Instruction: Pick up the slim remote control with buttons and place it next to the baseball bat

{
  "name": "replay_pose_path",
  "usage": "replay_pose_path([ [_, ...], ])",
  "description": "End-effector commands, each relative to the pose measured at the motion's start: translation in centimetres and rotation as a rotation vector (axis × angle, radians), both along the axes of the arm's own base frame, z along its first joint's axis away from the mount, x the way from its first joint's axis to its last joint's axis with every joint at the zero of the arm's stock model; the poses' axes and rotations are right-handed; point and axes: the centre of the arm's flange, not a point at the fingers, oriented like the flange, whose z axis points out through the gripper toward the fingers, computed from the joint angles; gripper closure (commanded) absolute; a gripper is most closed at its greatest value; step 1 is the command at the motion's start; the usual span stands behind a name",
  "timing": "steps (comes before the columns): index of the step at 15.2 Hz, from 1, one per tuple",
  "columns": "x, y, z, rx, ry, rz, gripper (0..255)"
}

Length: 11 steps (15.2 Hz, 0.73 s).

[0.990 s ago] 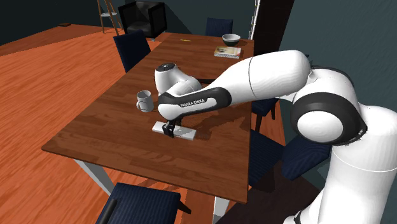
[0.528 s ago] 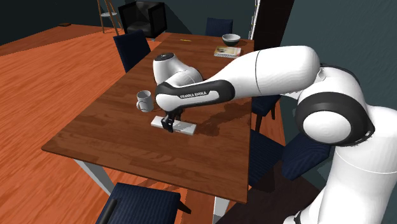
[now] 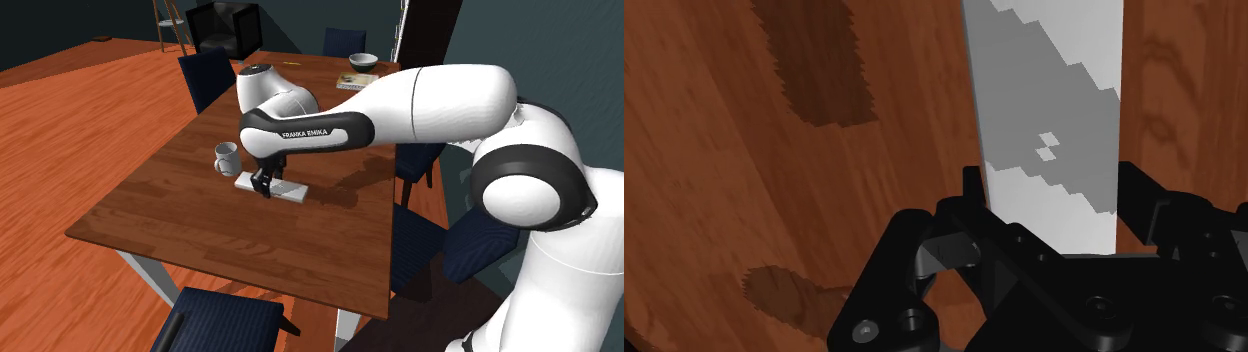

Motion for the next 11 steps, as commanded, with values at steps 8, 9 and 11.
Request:
replay_pose_path([
  [8,3.7,-6.9,1.5,0.0,0.0,0.0,255],
  [9,4.3,-8.1,1.5,0.0,0.0,0.0,255],
  [11,5.6,-10.4,1.5,0.0,0.0,0.0,255],
])
